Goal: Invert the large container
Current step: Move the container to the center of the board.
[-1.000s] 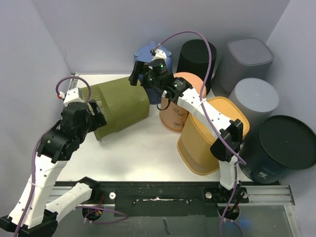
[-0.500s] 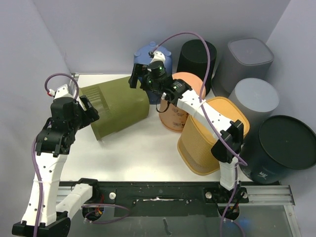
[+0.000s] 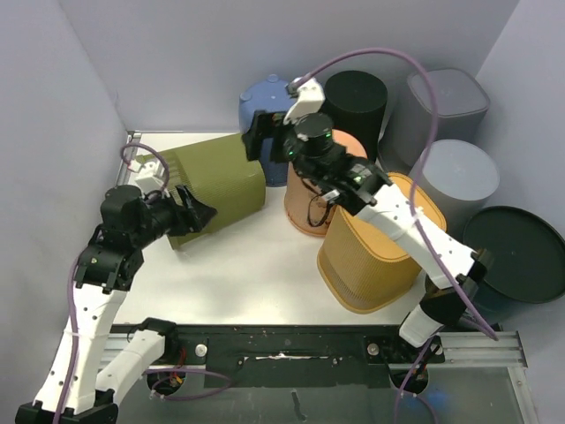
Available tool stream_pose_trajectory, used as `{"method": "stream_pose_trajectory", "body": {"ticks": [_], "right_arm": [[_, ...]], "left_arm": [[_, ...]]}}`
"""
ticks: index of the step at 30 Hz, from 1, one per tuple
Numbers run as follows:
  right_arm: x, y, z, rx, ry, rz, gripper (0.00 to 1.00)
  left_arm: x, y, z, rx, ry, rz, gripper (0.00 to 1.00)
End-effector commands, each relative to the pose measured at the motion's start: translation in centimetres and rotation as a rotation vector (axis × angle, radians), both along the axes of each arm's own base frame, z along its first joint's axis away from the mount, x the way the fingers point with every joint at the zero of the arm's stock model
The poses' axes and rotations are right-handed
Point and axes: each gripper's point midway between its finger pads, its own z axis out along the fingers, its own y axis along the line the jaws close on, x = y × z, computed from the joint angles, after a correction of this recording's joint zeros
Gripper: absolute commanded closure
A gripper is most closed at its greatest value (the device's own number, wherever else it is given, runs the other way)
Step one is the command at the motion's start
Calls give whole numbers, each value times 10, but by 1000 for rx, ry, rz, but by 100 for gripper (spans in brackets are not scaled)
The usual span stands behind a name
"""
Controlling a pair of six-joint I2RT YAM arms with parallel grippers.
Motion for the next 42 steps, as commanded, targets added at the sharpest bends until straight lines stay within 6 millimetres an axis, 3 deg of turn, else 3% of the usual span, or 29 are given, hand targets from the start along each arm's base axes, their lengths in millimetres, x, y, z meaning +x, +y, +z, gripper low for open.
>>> {"method": "stream_pose_trajectory", "body": {"ticks": [1, 5, 10, 12, 16, 23, 27, 30, 32, 37, 42], "right_arm": [[22, -86, 75, 36, -143, -236, 2], [27, -139, 87, 35, -155, -356, 2], [25, -192, 102, 38, -187, -493, 2], [21, -208, 108, 35, -199, -532, 2], [14, -233, 117, 34, -215, -588, 2], [7, -260, 119, 18, -208, -646, 2], [-2, -273, 124, 25, -214, -674, 2], [-7, -278, 123, 34, -214, -681, 2], [-8, -278, 119, 33, -208, -682, 2], [-9, -276, 109, 26, -182, -671, 2], [-15, -279, 104, 21, -163, -670, 2]], "left_arm": [[-23, -58, 6, -122, -50, -284, 38], [-47, -113, -4, -143, -51, -434, 37], [-93, -217, -22, -72, -82, -677, 35], [-111, -249, -27, -73, -108, -775, 34], [-125, -290, -26, -163, -163, -932, 33], [-146, -348, -31, -249, -236, -1186, 32], [-149, -367, -27, -288, -248, -1239, 32], [-135, -369, -22, -320, -239, -1172, 32], [-113, -365, -23, -343, -204, -1060, 32], [-46, -332, -10, -463, -198, -809, 32], [-3, -320, -8, -485, -213, -684, 32]]}}
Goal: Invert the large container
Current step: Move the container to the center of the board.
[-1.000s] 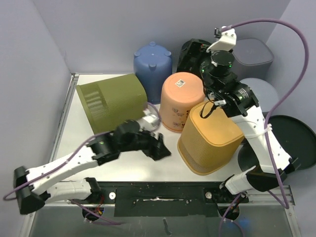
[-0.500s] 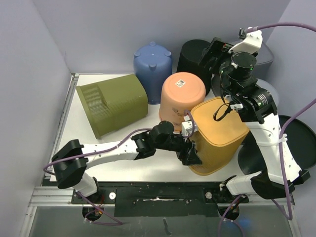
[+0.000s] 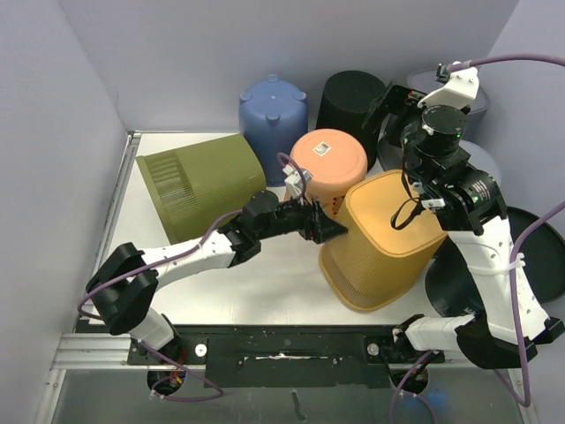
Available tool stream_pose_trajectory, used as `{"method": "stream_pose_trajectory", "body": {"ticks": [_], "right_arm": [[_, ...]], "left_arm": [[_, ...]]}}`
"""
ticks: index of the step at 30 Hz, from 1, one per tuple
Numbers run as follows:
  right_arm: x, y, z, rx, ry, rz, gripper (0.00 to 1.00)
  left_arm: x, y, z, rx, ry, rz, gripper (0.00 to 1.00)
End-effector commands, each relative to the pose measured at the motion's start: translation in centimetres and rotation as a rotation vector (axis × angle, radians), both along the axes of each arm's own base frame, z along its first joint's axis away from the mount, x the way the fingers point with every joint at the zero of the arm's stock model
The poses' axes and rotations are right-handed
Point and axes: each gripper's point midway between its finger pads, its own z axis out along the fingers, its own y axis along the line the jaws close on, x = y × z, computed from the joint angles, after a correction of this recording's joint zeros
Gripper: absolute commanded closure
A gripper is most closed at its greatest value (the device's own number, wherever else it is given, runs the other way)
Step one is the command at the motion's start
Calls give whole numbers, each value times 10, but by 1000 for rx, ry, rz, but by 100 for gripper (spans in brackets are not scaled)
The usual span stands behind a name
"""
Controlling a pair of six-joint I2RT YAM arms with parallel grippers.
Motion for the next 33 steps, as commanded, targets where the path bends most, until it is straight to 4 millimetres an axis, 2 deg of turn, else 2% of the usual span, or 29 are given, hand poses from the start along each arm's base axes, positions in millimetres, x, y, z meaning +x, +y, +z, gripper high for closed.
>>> {"method": "stream_pose_trajectory", "body": {"ticks": [1, 4, 6, 9, 12, 15, 20, 23, 25, 28, 31, 33], "right_arm": [[-10, -9, 5, 28, -15, -18, 2], [-16, -5, -1, 14, 13, 25, 2], [-22, 3, -10, -10, 44, 92, 2], [-39, 28, -28, -61, 84, 290, 2], [-67, 60, -50, -89, 131, 543, 3], [-104, 86, -78, -88, 221, 783, 2], [-153, 98, -118, -47, 413, 978, 2], [-186, 110, -131, 10, 491, 1133, 2], [-209, 123, -136, 52, 519, 1258, 2], [-233, 137, -152, 48, 581, 1340, 3], [-246, 140, -183, -16, 721, 1326, 2], [-240, 134, -204, -72, 793, 1250, 2]], "left_arm": [[35, 7, 55, -171, -58, 122, 32], [45, 14, 59, -176, -56, 137, 33], [52, 27, 63, -178, -59, 162, 33], [59, 58, 77, -173, -69, 216, 33], [63, 86, 100, -161, -108, 272, 33], [64, 114, 124, -140, -151, 325, 33], [77, 172, 146, -94, -184, 461, 32], [84, 205, 151, -51, -204, 549, 32], [90, 221, 150, -21, -215, 596, 32], [99, 241, 147, 20, -220, 652, 32], [105, 255, 144, 55, -222, 688, 32], [107, 261, 145, 67, -228, 706, 32]]}}
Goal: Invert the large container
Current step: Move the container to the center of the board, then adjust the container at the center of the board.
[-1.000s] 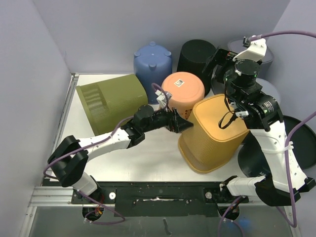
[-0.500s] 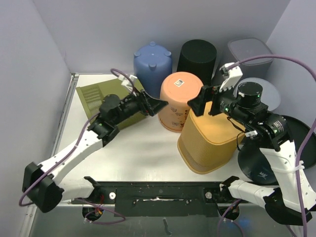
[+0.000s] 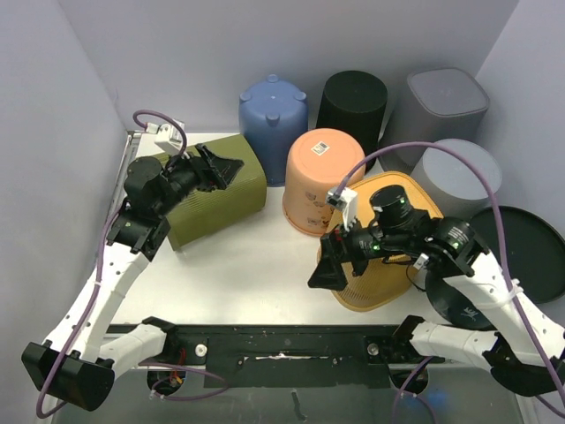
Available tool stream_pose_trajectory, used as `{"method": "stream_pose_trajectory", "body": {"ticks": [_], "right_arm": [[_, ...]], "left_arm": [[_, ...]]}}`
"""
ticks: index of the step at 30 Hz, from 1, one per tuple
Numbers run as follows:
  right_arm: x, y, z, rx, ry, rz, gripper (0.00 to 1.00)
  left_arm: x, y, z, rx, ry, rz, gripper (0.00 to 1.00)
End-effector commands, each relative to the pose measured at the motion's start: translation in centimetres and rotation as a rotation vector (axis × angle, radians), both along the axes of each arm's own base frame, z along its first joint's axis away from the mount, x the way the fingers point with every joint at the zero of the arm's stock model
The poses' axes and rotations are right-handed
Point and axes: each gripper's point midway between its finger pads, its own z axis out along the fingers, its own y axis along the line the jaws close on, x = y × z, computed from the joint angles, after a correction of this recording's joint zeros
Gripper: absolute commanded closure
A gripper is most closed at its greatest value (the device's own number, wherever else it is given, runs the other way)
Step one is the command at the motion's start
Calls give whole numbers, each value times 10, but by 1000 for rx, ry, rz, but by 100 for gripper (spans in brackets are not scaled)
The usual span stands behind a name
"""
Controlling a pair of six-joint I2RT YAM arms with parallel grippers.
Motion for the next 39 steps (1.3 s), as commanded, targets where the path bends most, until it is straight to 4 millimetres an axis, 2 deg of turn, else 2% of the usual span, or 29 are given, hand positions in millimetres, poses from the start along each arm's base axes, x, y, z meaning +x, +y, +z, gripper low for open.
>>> {"method": "stream_pose_trajectory", "body": {"ticks": [1, 8, 13, 16, 21, 23, 26, 29, 32, 35, 39], "right_arm": [[3, -9, -33, -161, 50, -62, 2], [61, -49, -75, -488, -76, -308, 2], [104, -67, -87, -632, -172, -446, 2], [116, -47, -82, -565, -200, -413, 2], [110, 15, -69, -355, -174, -218, 2], [115, 39, -58, -265, -186, -186, 3], [130, 70, -30, -120, -224, -184, 2], [154, 96, -1, -28, -276, -201, 2], [192, 117, 29, -13, -328, -278, 2], [238, 129, 40, -62, -342, -452, 2], [274, 151, 38, -1, -309, -606, 2]], "left_arm": [[1, 18, 19, 46, -50, 47, 32], [3, 23, 15, 57, -41, 63, 32], [4, 27, 15, 67, -40, 71, 32], [4, 31, 15, 83, -35, 89, 32], [3, 48, 27, 132, -35, 152, 32], [4, 56, 30, 165, -11, 187, 32], [2, 71, 28, 215, 53, 245, 32], [-4, 91, 19, 258, 143, 327, 32], [-11, 113, 13, 273, 215, 412, 31], [-18, 135, 2, 274, 282, 496, 30], [-29, 165, -13, 282, 348, 640, 28]]}}
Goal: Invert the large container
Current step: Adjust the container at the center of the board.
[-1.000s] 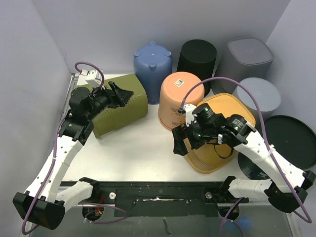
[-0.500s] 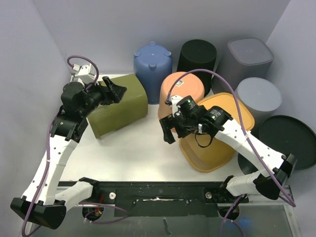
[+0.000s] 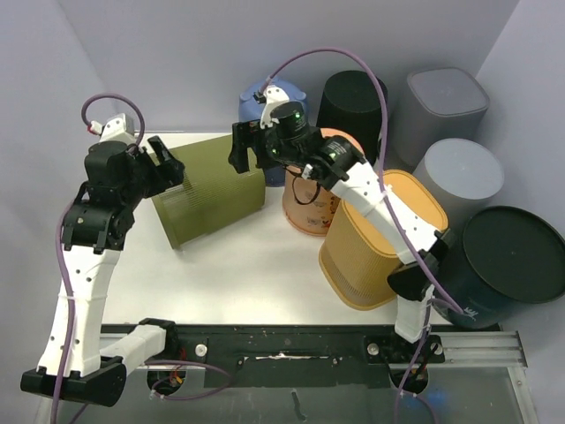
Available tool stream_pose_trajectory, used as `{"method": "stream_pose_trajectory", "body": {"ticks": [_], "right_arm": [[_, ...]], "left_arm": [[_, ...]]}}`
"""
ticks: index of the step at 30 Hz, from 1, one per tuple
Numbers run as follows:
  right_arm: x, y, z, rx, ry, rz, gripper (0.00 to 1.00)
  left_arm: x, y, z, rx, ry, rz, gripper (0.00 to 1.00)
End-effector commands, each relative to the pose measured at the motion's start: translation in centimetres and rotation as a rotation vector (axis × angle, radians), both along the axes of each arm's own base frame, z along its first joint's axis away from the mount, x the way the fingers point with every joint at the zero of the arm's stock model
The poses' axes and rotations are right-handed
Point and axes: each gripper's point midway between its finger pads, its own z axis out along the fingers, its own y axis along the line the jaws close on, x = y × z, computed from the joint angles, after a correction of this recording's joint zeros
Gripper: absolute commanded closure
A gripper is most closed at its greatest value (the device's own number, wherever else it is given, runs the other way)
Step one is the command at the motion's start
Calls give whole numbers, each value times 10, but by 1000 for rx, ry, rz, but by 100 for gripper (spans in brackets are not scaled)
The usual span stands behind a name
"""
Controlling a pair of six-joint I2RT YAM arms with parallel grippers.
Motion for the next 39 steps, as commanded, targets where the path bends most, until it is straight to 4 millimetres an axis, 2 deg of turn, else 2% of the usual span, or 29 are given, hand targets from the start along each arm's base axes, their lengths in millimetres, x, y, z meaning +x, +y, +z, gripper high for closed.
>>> {"method": "stream_pose_trajectory", "body": {"ticks": [1, 5, 9, 13, 19, 24, 28, 30, 35, 39], "right_arm": [[43, 9, -3, 92, -5, -222, 2], [74, 12, -8, 183, -60, -360, 2], [100, 20, -14, 193, -88, -390, 2], [126, 28, -35, 210, -21, -383, 2], [140, 28, -61, 207, 16, -415, 2], [136, 30, -64, 186, 17, -397, 2], [129, 28, -46, 184, -26, -388, 2], [122, 27, -26, 194, -62, -382, 2], [87, 33, 35, 229, -204, -361, 2], [57, 46, 68, 259, -284, -352, 2]], "left_arm": [[-21, 39, -9, 23, 52, 190, 28], [-30, 47, -12, 17, 49, 234, 28], [-33, 54, -31, 45, 96, 259, 28], [-29, 59, -49, 40, 115, 268, 28], [-19, 48, -63, -7, 119, 197, 28], [-16, 41, -72, -30, 124, 161, 28], [-14, 39, -76, -35, 125, 145, 28], [-14, 39, -77, -37, 125, 141, 28], [-15, 42, -75, -15, 119, 151, 28], [-16, 45, -71, -1, 116, 159, 28]]}}
